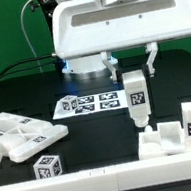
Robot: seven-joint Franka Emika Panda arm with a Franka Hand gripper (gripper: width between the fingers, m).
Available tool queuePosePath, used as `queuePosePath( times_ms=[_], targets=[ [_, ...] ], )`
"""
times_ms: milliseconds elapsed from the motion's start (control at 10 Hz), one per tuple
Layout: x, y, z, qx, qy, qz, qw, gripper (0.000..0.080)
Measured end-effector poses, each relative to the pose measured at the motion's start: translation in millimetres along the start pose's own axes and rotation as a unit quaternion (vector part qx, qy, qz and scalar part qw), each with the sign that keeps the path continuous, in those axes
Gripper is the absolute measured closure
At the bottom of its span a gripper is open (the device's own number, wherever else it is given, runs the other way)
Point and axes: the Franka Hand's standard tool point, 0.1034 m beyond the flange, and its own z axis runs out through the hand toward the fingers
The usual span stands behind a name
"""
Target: Assemble chair
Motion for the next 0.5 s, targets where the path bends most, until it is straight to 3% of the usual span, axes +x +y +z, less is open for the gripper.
queuePosePath(
  times_ms=[200,500],
  targets=[
    [-0.6,-0.1,0.8,0.000,-0.001,0.000,1.000,0.0510],
    [13.0,-2.5,3.6,-0.007,0.026,-0.027,0.999,0.0511]
  ],
)
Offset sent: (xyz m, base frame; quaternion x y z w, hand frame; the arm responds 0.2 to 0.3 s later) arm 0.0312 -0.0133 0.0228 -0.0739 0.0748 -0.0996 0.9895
